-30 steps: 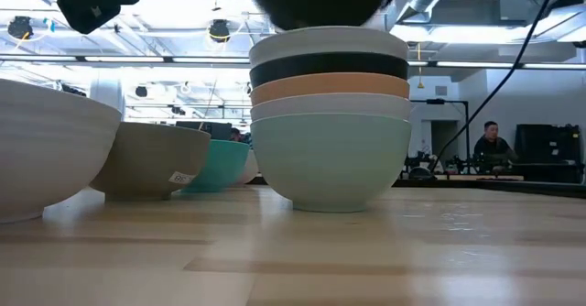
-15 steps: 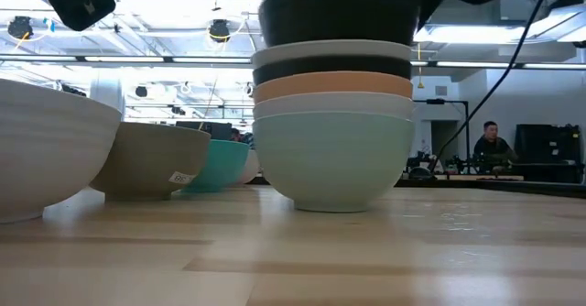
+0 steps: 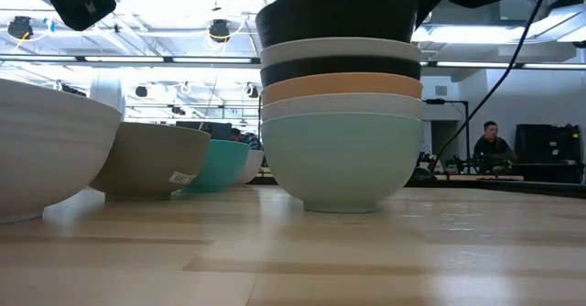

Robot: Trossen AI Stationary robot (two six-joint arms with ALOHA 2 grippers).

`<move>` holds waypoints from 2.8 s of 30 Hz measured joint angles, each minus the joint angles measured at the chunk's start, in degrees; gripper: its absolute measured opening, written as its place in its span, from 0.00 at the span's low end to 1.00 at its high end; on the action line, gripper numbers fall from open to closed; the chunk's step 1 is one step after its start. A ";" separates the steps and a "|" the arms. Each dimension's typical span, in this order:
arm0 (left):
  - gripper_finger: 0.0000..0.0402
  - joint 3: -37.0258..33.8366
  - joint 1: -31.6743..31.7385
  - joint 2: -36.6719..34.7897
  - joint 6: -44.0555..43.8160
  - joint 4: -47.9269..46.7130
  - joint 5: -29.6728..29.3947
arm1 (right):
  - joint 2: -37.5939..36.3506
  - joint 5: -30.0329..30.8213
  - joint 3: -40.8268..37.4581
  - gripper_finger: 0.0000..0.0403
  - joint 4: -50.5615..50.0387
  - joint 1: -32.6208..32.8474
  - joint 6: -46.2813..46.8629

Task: Nest bowls inside each other
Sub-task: Stack the black bowl on the white bowl, then stack the white bowl on the black bowl

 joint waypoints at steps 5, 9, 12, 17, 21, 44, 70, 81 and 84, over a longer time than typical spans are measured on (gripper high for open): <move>0.55 0.00 0.00 0.00 -0.01 0.00 0.00 | 0.00 -0.02 0.00 0.14 0.56 0.00 -1.26; 0.55 0.00 0.00 0.00 -0.02 -0.01 -0.02 | 0.00 -0.07 0.00 0.12 0.74 0.00 -1.70; 0.55 0.00 0.00 0.00 -0.03 0.00 -0.02 | 0.00 -0.71 0.00 0.13 0.76 -0.47 -1.88; 0.55 0.00 0.00 0.00 -0.03 -0.02 -0.02 | 0.00 -3.08 0.00 0.29 0.34 -1.83 -2.83; 0.55 0.00 0.00 0.00 0.01 -0.02 0.31 | 0.00 -2.60 0.00 0.50 -0.76 -2.26 -2.42; 0.55 14.64 17.29 0.05 16.66 -12.79 14.55 | -13.27 3.94 6.91 0.77 12.51 -10.32 -33.65; 0.55 36.33 81.76 42.76 34.24 -28.48 24.15 | -20.66 13.80 14.64 0.77 3.91 -20.18 -52.66; 0.55 46.43 90.35 56.58 34.98 -35.11 35.91 | -20.70 13.46 14.62 0.77 0.97 -21.03 -52.80; 0.55 48.61 90.57 58.05 36.47 -37.87 34.28 | -20.72 13.54 14.62 0.77 -0.17 -21.05 -52.82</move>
